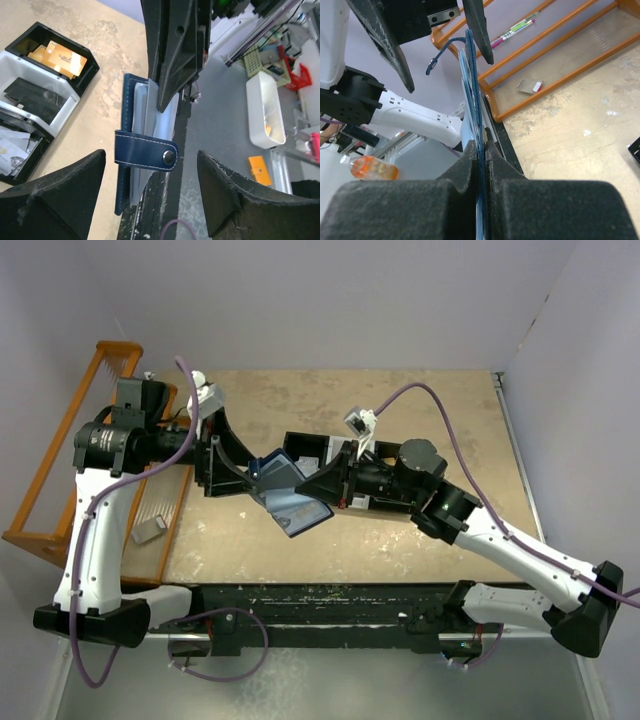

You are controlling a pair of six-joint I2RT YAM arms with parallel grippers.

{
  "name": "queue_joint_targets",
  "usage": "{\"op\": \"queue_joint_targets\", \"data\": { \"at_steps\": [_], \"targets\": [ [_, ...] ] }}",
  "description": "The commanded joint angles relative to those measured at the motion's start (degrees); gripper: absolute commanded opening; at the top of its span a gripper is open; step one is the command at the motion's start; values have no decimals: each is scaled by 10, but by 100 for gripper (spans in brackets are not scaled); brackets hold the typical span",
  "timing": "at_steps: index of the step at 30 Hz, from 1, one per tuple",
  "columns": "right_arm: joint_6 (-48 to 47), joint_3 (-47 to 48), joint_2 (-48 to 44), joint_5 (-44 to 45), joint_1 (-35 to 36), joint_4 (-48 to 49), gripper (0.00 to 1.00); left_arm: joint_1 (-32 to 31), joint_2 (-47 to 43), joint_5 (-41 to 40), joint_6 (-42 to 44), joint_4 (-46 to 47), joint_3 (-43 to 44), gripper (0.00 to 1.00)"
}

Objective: Take the credit cards out of the card holder

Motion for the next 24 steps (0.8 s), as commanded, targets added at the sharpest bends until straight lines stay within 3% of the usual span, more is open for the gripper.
{"op": "queue_joint_targets", "data": {
  "at_steps": [1, 4, 9, 15, 24],
  "targets": [
    [-10, 36, 0, -19, -1, 23, 0, -1, -22, -20, 126, -65, -6, 77],
    [-9, 41, 4, -26, -2, 24, 0, -1, -27, -41, 175, -101, -8, 77],
    [1, 44, 14, -46, -1, 37, 0, -2, -54, -71, 168, -58, -27, 76],
    [-1, 46, 19, -58, -1, 50, 0, -1, -58, -74, 92, 15, -31, 58],
    [4, 48, 25, -84, -1, 66, 0, -1, -34, 11, 25, 18, -9, 46]
  ]
}}
